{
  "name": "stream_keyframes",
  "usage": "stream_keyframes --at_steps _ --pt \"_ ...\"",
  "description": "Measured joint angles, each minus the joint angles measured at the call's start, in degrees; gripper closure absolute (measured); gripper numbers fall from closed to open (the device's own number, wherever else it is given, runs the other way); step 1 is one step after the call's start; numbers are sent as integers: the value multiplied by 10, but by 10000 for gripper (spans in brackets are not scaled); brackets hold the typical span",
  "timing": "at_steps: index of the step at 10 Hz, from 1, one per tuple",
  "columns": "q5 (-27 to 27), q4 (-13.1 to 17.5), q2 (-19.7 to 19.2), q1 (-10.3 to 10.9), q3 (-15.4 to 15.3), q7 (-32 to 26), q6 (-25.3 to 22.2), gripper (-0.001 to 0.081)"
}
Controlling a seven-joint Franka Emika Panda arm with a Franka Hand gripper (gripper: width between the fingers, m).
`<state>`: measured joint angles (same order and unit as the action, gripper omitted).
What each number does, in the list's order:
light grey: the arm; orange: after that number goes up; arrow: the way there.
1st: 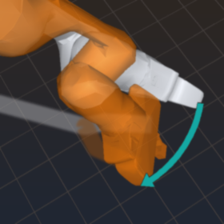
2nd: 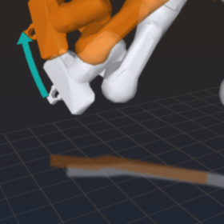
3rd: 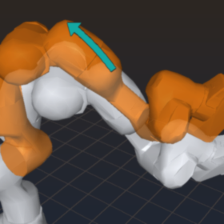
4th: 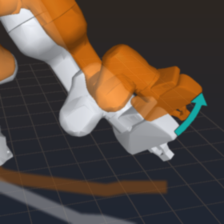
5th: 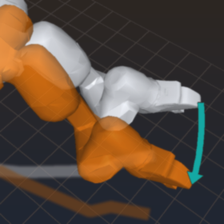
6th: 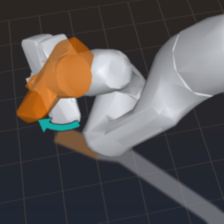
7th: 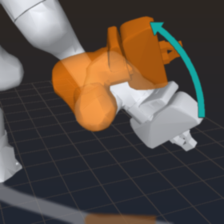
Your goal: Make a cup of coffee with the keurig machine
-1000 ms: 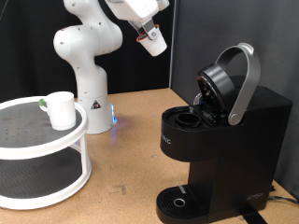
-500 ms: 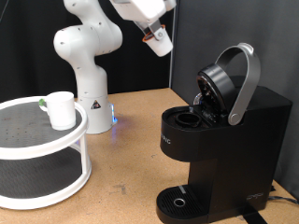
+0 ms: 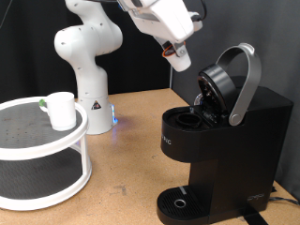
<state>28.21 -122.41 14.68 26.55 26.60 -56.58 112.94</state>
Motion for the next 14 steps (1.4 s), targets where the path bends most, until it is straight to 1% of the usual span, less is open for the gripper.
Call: stream_keyframes --at_steps 2,4,7,9,14 --pt "-1 -4 -10 0 -7 0 7 373" --pt "-5 -16 -18 0 -10 -4 18 373" --pt "-5 -34 -29 0 -14 -6 53 373" --pt "-5 -40 -40 0 -19 -7 74 373" --pt "-20 -52 -69 1 -36 -7 102 374"
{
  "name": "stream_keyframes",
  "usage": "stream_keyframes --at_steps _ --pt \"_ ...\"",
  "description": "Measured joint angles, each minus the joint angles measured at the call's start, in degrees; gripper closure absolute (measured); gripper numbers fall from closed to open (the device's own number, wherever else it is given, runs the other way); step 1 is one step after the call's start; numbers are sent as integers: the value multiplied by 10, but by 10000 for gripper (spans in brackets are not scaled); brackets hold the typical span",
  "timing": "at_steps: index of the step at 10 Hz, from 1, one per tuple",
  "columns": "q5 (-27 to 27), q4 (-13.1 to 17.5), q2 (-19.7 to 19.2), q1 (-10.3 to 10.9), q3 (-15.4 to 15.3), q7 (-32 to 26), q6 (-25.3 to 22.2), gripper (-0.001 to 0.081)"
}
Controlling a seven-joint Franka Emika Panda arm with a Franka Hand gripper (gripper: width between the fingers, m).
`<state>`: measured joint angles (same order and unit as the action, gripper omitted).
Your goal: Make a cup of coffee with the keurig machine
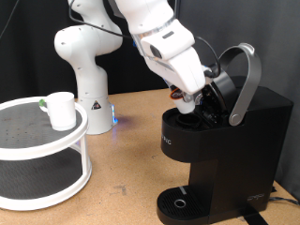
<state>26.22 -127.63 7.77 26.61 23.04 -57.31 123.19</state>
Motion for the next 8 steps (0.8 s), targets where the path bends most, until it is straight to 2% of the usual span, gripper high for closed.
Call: stream_keyframes --at_steps 8 --pt "-1 -11 -33 0 -16 3 31 374"
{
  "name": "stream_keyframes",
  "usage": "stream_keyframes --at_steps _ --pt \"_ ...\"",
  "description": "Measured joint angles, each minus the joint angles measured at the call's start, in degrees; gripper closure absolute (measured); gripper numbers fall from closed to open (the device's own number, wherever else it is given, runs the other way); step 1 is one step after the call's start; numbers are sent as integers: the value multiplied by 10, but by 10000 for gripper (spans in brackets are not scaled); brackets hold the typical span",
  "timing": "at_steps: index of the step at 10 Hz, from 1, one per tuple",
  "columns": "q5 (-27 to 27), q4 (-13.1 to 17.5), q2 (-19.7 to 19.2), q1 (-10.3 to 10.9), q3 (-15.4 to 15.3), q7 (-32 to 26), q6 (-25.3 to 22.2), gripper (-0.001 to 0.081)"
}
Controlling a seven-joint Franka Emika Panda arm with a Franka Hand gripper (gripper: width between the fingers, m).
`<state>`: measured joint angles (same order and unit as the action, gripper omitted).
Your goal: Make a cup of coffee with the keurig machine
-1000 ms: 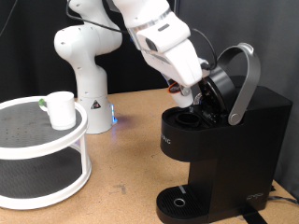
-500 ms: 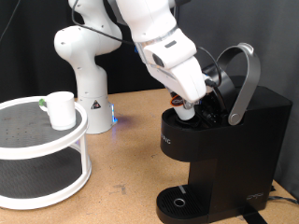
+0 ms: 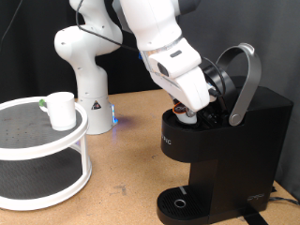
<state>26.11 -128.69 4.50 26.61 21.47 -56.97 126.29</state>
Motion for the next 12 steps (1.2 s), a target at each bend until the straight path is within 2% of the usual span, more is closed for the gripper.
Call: stream_keyframes --at_steps 5,9,12 --pt "-35 5 -5 0 -12 33 -6 374" --pt "-69 -3 -13 0 -27 71 43 374" --pt "-73 -4 -14 0 -29 73 46 374"
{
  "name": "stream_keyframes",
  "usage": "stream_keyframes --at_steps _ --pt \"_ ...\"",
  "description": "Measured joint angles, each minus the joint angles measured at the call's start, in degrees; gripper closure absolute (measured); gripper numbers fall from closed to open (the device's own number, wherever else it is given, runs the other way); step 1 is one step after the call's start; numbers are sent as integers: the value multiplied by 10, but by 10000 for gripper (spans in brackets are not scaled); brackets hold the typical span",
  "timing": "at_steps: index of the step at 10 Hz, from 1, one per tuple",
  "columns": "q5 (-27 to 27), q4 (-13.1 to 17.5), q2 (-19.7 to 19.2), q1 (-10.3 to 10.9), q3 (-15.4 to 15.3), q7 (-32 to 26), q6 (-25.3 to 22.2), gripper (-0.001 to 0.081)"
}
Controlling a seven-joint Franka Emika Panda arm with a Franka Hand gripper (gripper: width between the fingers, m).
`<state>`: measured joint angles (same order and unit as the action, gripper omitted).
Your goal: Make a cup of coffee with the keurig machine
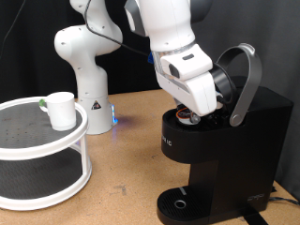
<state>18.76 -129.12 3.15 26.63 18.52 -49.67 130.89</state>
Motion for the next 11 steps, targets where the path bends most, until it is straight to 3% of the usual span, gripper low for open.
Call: stream_keyframes --at_steps 2,3,4,5,8,11 --pt "0 0 -4 0 0 0 3 365" --pt "3 0 -5 0 0 0 4 164" --pt "8 0 -5 0 0 -2 4 164" --pt "22 0 -5 0 2 -10 4 35" --pt "68 -3 7 -6 12 -56 -6 6" --pt "97 -13 44 -16 32 -84 -30 6"
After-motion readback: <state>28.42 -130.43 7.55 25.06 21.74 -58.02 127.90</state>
